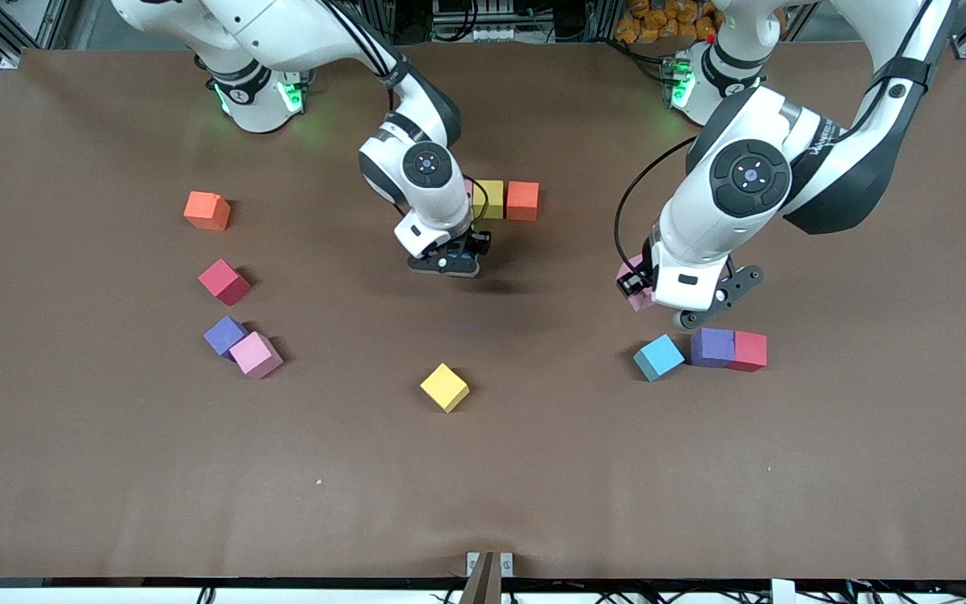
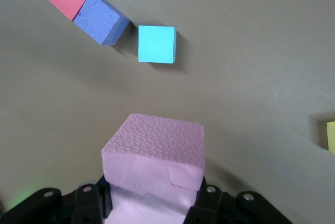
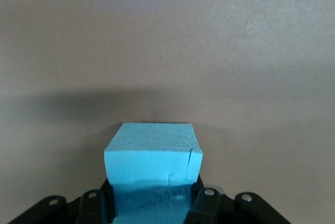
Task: Arrange 11 blocks into digit 3
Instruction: 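Carry the cyan block to the center row with the right gripper, then place the cyan block below the green block and open the right gripper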
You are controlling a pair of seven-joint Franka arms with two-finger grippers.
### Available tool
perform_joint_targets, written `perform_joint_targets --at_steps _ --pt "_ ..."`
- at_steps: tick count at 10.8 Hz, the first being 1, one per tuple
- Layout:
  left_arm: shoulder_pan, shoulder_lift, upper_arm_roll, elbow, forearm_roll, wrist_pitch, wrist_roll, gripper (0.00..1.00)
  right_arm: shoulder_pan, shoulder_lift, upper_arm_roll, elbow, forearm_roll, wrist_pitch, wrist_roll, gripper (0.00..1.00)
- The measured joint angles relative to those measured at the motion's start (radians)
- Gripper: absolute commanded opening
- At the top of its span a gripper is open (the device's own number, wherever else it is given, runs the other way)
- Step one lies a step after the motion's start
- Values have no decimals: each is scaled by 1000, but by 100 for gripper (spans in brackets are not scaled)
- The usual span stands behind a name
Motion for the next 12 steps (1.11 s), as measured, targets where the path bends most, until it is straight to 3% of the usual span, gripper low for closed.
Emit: perform_joint_targets --at_steps 10,11,12 --pt "-3 0 -4 0 0 0 0 13 13 7 -2 8 -6 -53 0 30" --pt "-3 0 -4 0 0 0 0 13 17 7 -2 8 -6 -53 0 48" --pt "-3 0 -4 0 0 0 0 13 19 8 -2 8 -6 -54 0 85"
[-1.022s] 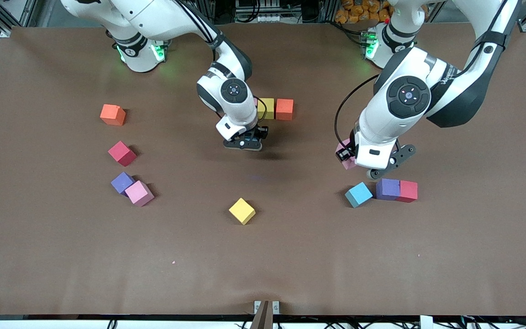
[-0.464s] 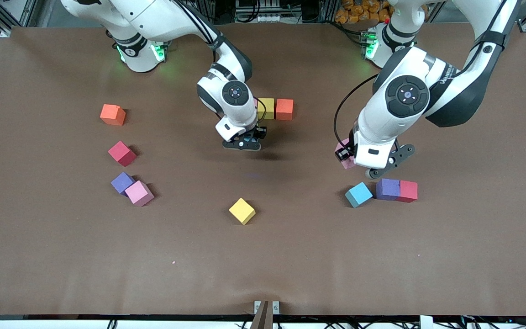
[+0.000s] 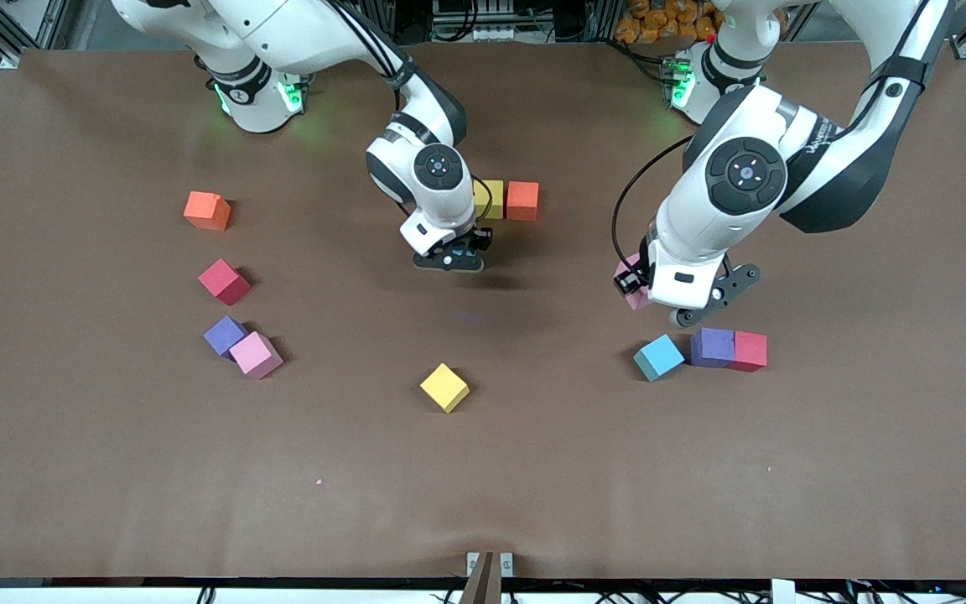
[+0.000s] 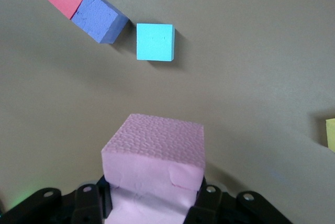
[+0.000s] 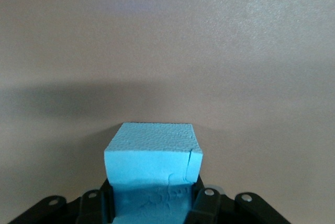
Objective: Arrange 11 blocks into digit 3
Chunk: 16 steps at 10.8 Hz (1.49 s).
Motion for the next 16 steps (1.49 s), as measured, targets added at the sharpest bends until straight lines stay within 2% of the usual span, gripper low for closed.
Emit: perform_joint_targets --at_steps 1,4,8,12,14,16 --pt "0 0 0 0 0 0 0 14 0 0 0 0 0 0 0 100" --pt "-2 0 -2 0 -1 0 0 13 0 1 -15 0 -20 0 -59 100" --pt "-2 0 -3 0 -2 0 -1 11 -16 -3 -84 35 -23 4 -210 100" --pt "-4 0 -5 3 -39 0 -65 11 -93 -36 -136 70 -23 -6 -348 100" --pt "-24 0 -7 4 -44 0 -128 10 -138 -73 -143 80 -23 -89 -485 100" --pt "-63 1 -8 4 -46 2 -202 10 -232 -116 -153 80 -24 -146 -659 100"
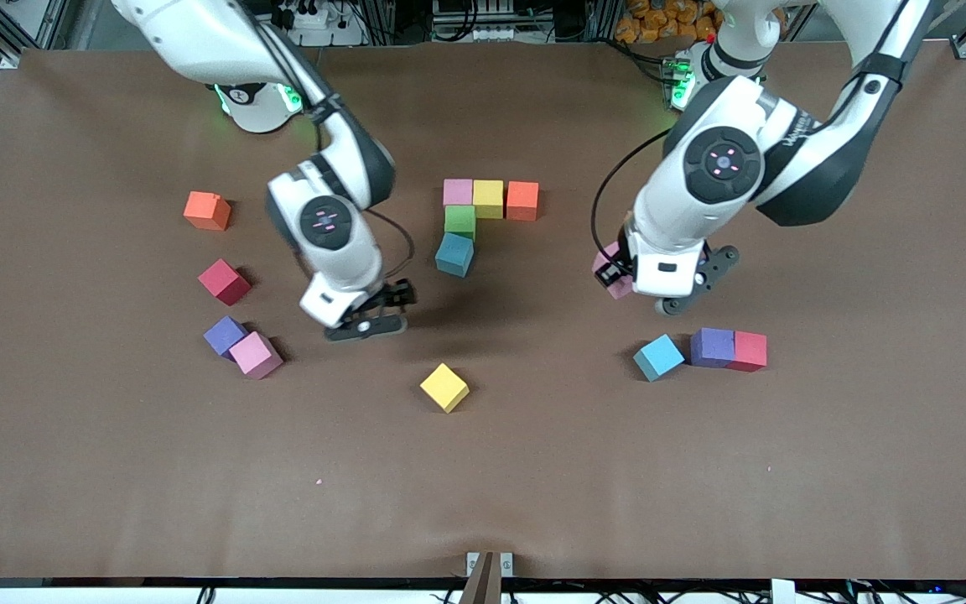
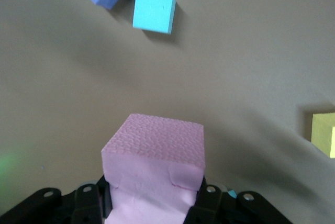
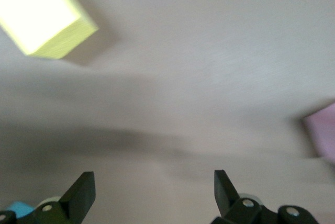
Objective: Arrange 11 blocks into digit 3
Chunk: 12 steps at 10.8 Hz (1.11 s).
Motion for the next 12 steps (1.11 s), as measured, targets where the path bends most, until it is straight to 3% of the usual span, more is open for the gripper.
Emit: perform_joint_targets --at_steps 6,12 --pt "-134 51 0 -14 -1 96 -407 10 -235 -1 -34 -5 0 3 -666 100" --pt "-194 117 1 -128 -1 255 -768 10 -298 109 -35 -5 0 110 -836 100"
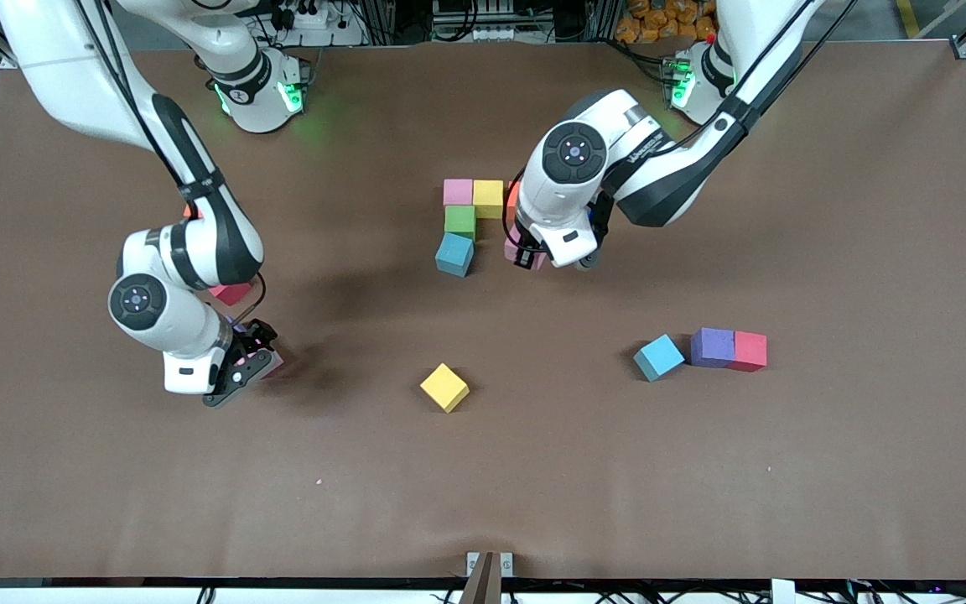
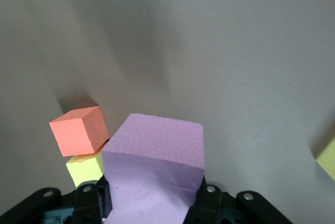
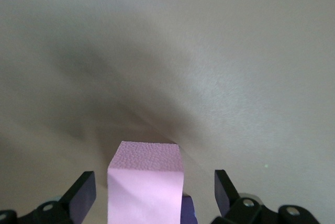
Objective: Arrange 11 blocks into digit 3
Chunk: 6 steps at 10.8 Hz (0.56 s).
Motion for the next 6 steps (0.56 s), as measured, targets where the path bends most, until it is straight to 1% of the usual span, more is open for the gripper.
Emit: perform_joint_targets --at_steps 2,4,6 --pt "-4 24 1 -22 0 40 -26 10 -6 16 0 -3 0 3 -1 100" --pt "-17 67 4 -34 0 111 -104 10 -6 16 2 -12 1 -1 -1 100" --pt "-23 94 12 -72 8 190 -180 10 -6 16 2 -30 2 2 -1 100"
